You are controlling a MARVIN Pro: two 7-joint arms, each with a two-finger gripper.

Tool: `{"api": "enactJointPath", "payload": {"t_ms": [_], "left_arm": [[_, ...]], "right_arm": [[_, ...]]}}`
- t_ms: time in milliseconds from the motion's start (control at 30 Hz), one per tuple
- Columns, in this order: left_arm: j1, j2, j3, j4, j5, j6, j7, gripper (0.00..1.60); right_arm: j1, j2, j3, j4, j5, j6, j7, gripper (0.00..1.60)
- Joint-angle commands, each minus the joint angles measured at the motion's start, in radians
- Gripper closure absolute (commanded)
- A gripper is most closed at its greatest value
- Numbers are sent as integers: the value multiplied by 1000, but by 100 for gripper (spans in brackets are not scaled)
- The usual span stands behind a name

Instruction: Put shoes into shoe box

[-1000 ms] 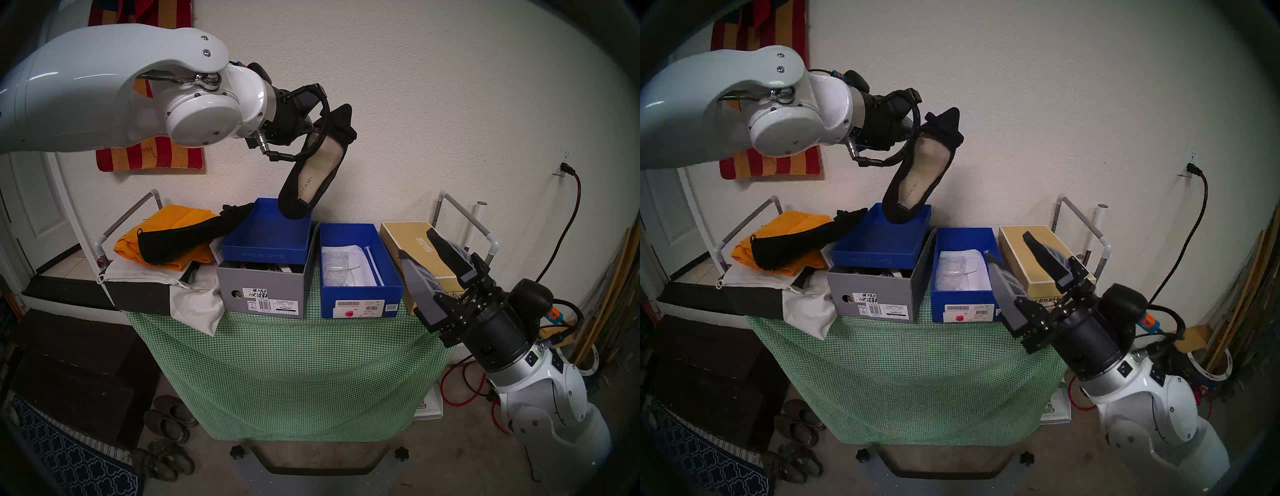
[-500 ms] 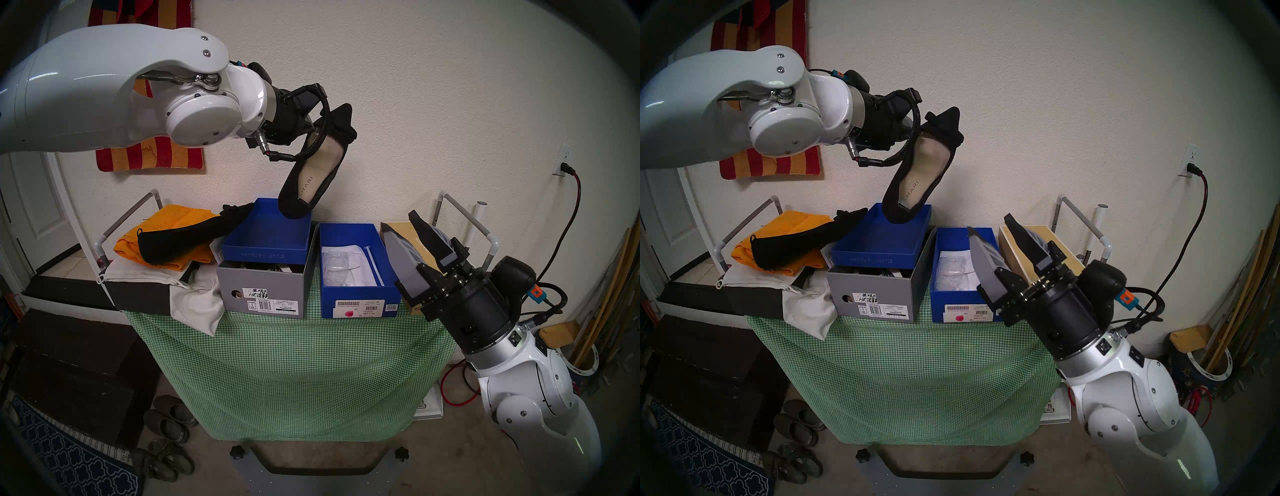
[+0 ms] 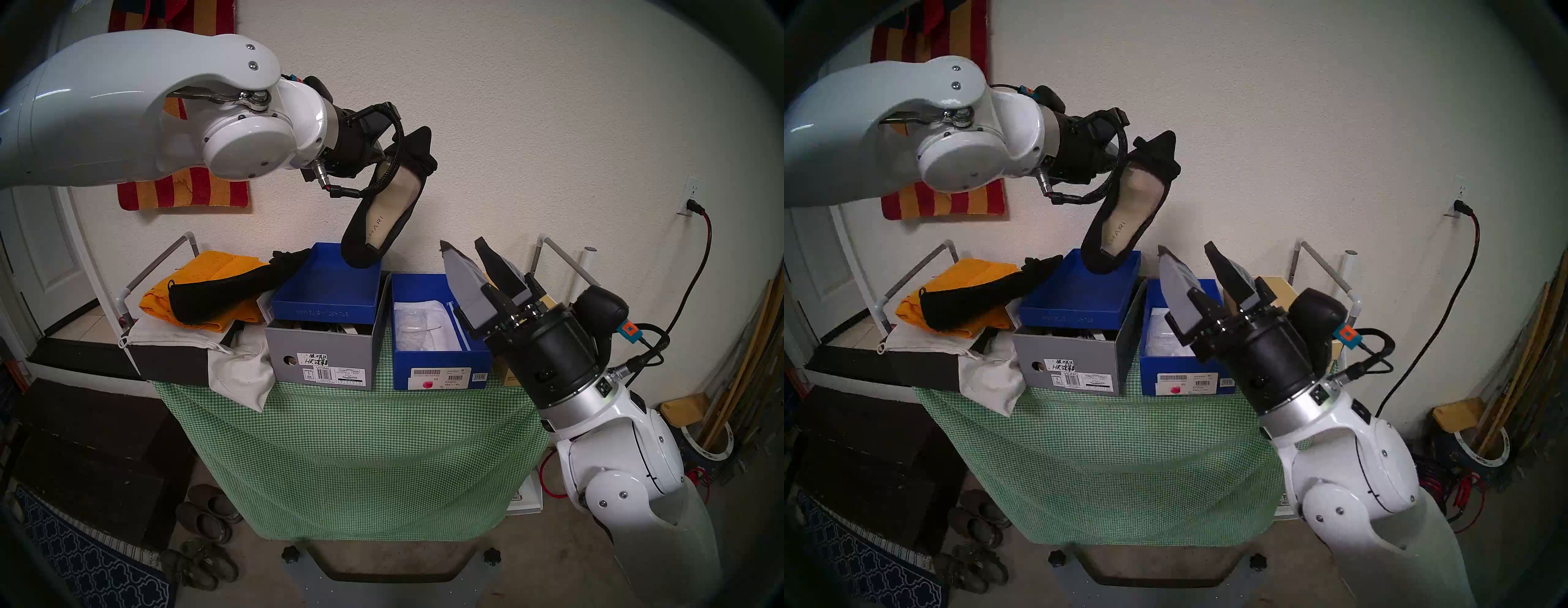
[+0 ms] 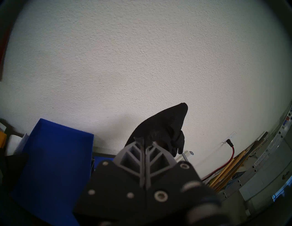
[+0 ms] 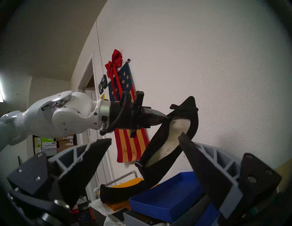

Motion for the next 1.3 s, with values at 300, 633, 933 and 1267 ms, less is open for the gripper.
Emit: {"api": "enactJointPath", "payload": {"t_ms": [300, 633, 933, 1267], "left_arm": [[-3, -1, -4, 0, -9, 0, 1, 160], [-3, -1, -4, 0, -13, 0, 1, 160], [-4, -2, -4, 0, -16, 0, 1, 160], [-4, -2, -4, 1, -20, -1, 2, 160]], "right_arm": [[216, -179, -110, -3, -36, 158, -196, 0], [387, -277, -115, 173, -41, 249, -326, 0], [448, -389, -140, 301, -68, 323, -395, 0], [526, -467, -148, 373, -105, 394, -448, 0]]}}
